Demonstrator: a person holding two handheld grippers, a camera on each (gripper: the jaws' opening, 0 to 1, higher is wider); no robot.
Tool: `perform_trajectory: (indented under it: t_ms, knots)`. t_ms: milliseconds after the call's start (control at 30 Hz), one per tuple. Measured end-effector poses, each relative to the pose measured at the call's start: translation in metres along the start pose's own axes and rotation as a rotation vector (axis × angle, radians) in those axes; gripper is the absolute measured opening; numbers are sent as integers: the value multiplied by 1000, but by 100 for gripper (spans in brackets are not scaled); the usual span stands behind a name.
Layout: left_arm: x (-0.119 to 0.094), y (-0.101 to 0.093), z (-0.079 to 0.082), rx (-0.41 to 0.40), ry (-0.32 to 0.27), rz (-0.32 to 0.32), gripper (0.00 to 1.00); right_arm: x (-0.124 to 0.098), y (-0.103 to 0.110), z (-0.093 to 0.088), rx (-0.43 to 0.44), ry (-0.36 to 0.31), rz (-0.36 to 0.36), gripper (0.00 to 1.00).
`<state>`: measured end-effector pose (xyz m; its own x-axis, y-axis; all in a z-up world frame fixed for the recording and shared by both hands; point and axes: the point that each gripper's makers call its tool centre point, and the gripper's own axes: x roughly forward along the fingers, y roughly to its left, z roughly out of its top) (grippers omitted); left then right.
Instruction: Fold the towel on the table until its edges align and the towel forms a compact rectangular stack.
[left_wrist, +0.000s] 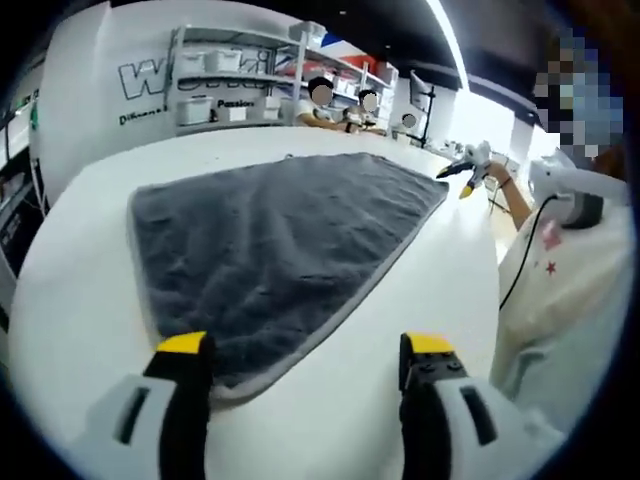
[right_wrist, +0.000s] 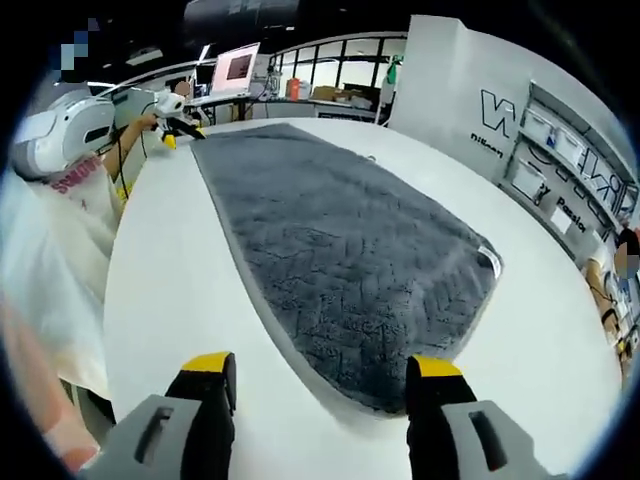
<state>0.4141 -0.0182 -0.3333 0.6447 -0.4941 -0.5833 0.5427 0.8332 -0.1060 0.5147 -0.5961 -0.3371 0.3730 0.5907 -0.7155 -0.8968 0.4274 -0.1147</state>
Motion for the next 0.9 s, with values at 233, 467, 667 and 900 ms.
perform_trajectory:
  t_ms: [233,467,667,900]
  knots:
    - [1,5,-1,14,15,21,72,6,-4,-10,93,-1,31,65]
    - [0,9,-2,19,29,37,68,3,-8,-16,97,-14,17,54]
    - [-1,14,-3,37,40,57,60,-2,-15,-18,61,-35,-7,34]
    - [-3,30,-3,21,21,108,41,-1,-22,-16,11,-72,-37,17]
